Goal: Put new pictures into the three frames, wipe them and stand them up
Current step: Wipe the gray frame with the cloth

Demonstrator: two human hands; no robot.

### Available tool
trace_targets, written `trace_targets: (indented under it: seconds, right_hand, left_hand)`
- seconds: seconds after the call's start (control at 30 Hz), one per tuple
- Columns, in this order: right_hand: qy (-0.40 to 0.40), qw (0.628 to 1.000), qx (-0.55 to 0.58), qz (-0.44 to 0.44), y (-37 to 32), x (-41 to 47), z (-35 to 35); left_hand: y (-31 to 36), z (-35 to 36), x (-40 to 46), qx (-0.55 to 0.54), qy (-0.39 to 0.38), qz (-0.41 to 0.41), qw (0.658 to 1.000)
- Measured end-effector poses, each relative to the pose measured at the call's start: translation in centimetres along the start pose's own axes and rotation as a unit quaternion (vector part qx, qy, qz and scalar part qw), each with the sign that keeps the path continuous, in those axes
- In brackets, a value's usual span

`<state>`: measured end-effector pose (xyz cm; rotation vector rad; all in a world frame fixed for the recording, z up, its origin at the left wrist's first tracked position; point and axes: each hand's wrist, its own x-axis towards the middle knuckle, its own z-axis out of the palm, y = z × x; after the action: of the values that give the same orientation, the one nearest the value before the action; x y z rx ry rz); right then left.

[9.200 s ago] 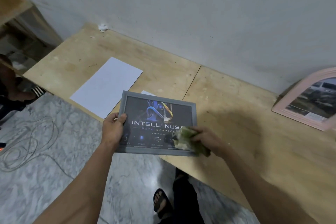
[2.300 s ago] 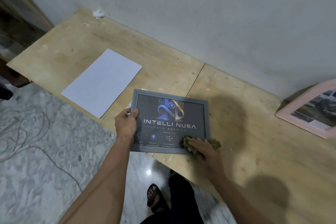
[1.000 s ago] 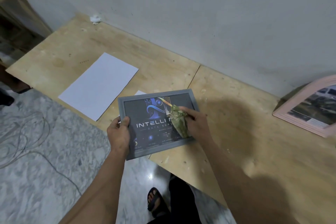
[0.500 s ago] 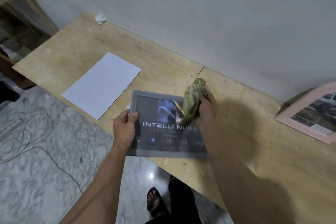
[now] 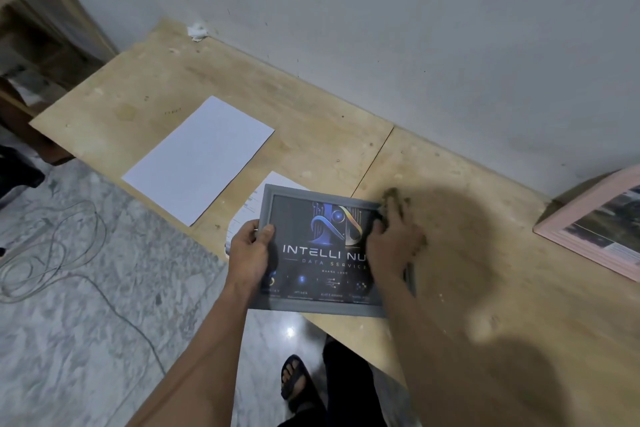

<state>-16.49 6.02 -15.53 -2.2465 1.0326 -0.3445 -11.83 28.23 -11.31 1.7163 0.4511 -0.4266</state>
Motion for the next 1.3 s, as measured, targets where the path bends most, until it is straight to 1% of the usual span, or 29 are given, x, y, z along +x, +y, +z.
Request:
trace_targets:
  seconds: [0.07,0.1,0.13,0.17,0.2,0.23,0.27,0.33,0.37,0.43,0.5,0.53,0.6,0.73,0.83,0.93,1.07,1.2,1.3]
  right_hand:
    - [-0.014,0.992,0.061,-0.112,-1.8,-1.7,1.6]
    - [-0.036,0.981,0.083,-0.170,-2.9,-2.4,2.0]
    - [-0.067,0.970,0.092,-0.215,-3.9,-3.3,2.1]
    - [-0.099,0.963,0.097,-0.231,-4.7,-4.4,2.5]
    - [-0.134,0.956,0.114,-0.234,-5.7,-5.5,2.3]
    - [-0.183,0.952,0.130,-0.209,-6.5,-6.3,2.1]
    - [-0.239,0.942,0.162,-0.172,-7.2,-6.9,1.8]
    - [-0.355,0.902,0.234,-0.072,-8.2,-6.9,0.5]
    - [-0.367,0.892,0.260,-0.041,-8.2,-6.4,-0.5]
    - [-0.327,0.891,0.316,0.016,-7.4,-4.7,-2.7]
    - [-0.285,0.863,0.399,0.123,-6.2,-2.7,-5.0]
    - [-0.263,0.848,0.430,0.162,-5.7,-1.6,-6.1]
    - [-0.226,0.846,0.442,0.194,-5.2,0.4,-7.9]
    - [-0.182,0.875,0.414,0.174,-5.9,3.0,-10.0]
    - [-0.157,0.874,0.430,0.162,-7.3,4.4,-10.4]
    - [-0.151,0.875,0.439,0.139,-8.9,6.2,-10.5]
    - [-0.145,0.899,0.404,0.086,-11.0,9.6,-10.4]
    - [-0.144,0.936,0.321,0.022,-12.5,14.6,-7.5]
    - [-0.141,0.971,0.187,-0.042,-13.2,18.2,-4.7]
  left_hand:
    - [0.3,0.0,0.0,-0.007,-0.003,0.002,1.000]
    - [0.4,0.0,0.0,-0.004,-0.001,0.003,1.000]
    - [0.5,0.0,0.1,-0.001,0.002,0.006,1.000]
    - [0.5,-0.1,0.2,0.003,0.005,0.008,1.000]
    - [0.5,0.0,0.2,0.005,0.006,0.010,1.000]
    - [0.3,0.0,0.1,0.006,0.006,0.009,1.000]
    - [0.1,0.0,0.1,0.002,0.006,0.007,1.000]
    - [-0.1,-0.1,0.0,0.000,0.010,0.004,1.000]
    - [0.0,-0.3,0.0,0.009,0.012,0.007,1.000]
    - [0.4,-0.8,0.0,0.017,0.019,0.014,1.000]
    - [0.7,-1.4,0.3,0.006,0.030,0.016,0.999]
    - [0.8,-1.7,0.4,0.000,0.035,0.018,0.999]
    - [1.3,-2.2,0.4,-0.012,0.039,0.023,0.999]
    - [2.7,-2.5,0.1,-0.044,0.038,0.032,0.998]
    - [4.4,-2.6,0.4,-0.060,0.025,0.043,0.997]
    - [5.7,-3.0,1.2,-0.067,0.021,0.049,0.996]
    - [7.3,-3.4,2.5,-0.070,0.032,0.044,0.996]
    - [8.4,-3.5,4.7,-0.078,0.051,0.034,0.995]
    - [8.6,-4.0,6.4,-0.078,0.070,0.018,0.994]
